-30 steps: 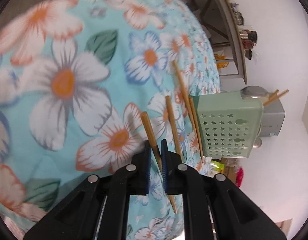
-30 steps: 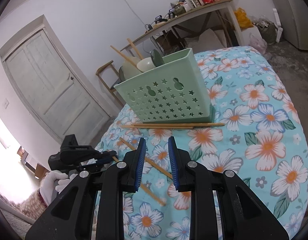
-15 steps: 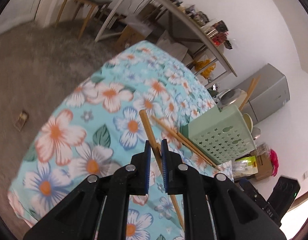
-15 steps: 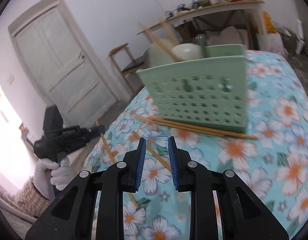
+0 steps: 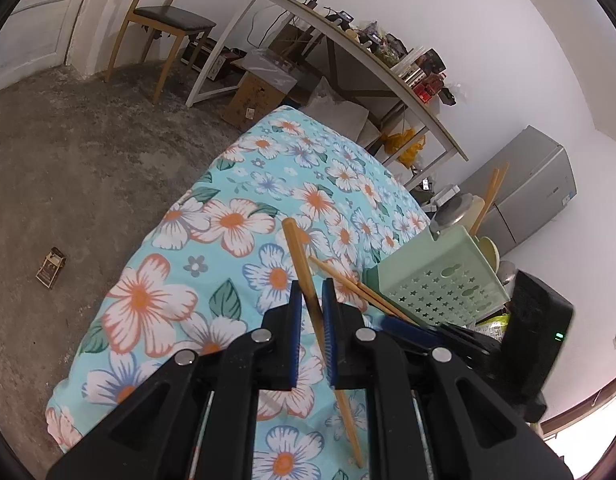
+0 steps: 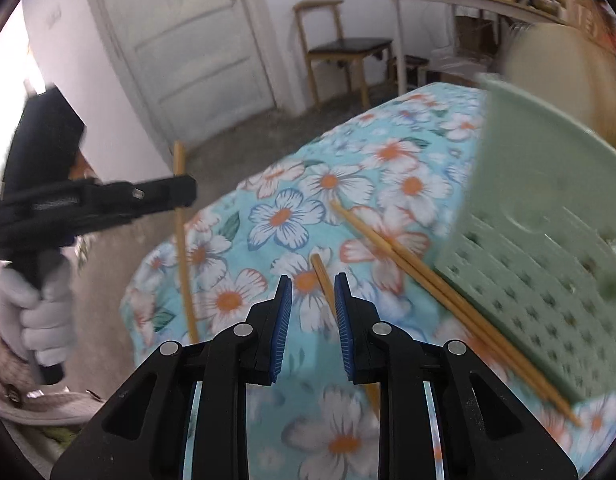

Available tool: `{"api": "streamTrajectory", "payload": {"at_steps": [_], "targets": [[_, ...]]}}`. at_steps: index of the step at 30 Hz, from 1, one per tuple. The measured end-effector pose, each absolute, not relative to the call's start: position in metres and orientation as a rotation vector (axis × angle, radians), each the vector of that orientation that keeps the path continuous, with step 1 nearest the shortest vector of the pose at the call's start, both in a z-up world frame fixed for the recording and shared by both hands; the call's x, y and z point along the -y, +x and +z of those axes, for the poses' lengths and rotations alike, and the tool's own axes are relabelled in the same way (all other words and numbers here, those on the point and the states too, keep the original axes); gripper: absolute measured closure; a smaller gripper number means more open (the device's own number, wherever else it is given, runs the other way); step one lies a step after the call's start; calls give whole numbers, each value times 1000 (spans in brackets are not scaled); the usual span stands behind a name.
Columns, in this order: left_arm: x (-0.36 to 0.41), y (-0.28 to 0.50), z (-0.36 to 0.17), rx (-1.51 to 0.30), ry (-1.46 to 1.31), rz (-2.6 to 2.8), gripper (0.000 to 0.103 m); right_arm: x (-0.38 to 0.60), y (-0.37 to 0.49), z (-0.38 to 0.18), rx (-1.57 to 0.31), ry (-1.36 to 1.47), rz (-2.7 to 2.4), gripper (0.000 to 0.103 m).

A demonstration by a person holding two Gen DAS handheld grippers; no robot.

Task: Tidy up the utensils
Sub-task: 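Close the right tool on another chopstick while the left tool holds its chopstick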

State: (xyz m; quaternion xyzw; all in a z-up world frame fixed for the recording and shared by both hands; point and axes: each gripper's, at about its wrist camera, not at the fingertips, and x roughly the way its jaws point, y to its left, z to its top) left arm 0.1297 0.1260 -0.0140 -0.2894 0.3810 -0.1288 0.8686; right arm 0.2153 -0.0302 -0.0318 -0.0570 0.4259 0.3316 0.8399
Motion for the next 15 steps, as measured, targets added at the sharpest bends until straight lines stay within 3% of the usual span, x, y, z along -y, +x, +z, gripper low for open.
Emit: {"api": "streamTrajectory", "payload": {"at_steps": [8,15], "targets": [[-132,130,-11,-791,-594,-266,94,-10,239,-67,-976,-268,617,94],[-123,129,5,-755,-553,-276,95,10,218,-48,-908,-208,585,99]]}}
